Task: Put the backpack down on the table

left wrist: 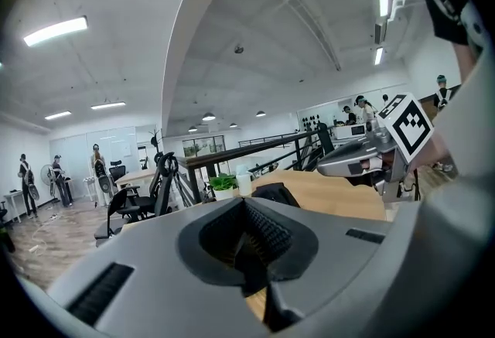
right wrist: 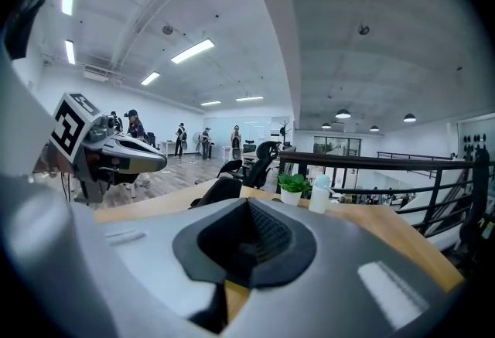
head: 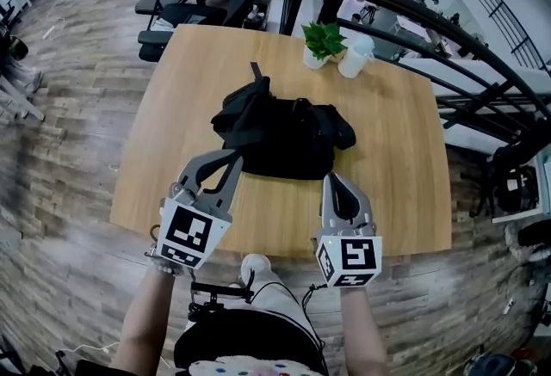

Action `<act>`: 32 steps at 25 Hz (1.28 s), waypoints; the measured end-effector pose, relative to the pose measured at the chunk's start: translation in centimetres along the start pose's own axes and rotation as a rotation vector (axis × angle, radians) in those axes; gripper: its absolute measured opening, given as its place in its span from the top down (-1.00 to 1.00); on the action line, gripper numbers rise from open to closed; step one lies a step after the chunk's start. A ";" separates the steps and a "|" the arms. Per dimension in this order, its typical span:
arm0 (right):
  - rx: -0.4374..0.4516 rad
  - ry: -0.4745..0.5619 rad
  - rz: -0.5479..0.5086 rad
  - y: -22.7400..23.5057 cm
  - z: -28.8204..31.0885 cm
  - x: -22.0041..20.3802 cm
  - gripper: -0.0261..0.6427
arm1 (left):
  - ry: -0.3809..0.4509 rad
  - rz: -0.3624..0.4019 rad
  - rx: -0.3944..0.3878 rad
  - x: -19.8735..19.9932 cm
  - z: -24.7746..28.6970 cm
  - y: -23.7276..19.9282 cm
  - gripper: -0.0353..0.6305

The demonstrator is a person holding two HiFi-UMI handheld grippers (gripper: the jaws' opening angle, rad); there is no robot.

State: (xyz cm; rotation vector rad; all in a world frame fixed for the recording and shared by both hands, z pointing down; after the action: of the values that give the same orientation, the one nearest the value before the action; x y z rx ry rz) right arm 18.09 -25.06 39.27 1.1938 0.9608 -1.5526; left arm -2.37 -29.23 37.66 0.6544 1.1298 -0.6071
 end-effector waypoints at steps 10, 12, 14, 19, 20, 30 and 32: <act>0.010 0.024 0.005 -2.8 -5.3 0.4 0.89 | 0.017 -0.015 -0.024 0.1 -5.6 2.6 0.88; 0.009 0.023 0.005 -3.4 -6.1 0.6 0.89 | 0.013 -0.025 -0.023 -0.1 -6.7 2.8 0.88; 0.018 0.028 0.002 -4.0 -6.7 1.1 0.89 | 0.015 -0.041 -0.021 0.0 -7.7 2.9 0.88; 0.036 0.041 -0.011 -5.1 -7.8 1.7 0.89 | 0.035 -0.049 -0.015 0.1 -9.4 3.2 0.88; 0.036 0.045 -0.022 -5.4 -8.0 1.7 0.89 | 0.039 -0.041 -0.019 0.2 -9.6 3.4 0.88; 0.047 0.039 -0.047 -6.4 -9.2 1.8 0.89 | 0.057 -0.030 -0.061 0.6 -10.3 5.2 0.88; 0.045 0.035 -0.045 -6.4 -9.4 1.6 0.89 | 0.059 -0.033 -0.068 0.5 -10.3 5.4 0.88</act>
State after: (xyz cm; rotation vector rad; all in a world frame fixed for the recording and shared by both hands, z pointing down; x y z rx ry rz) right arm 14.17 -14.88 35.87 1.2420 0.9863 -1.6015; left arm -4.61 -18.06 35.11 0.5990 1.2133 -0.5782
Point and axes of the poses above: the fingertips, and each gripper's own axes: z forward along the fingers, y to its right, x out of its top, the point moved 5 cm from there along -z, backward along the fingers
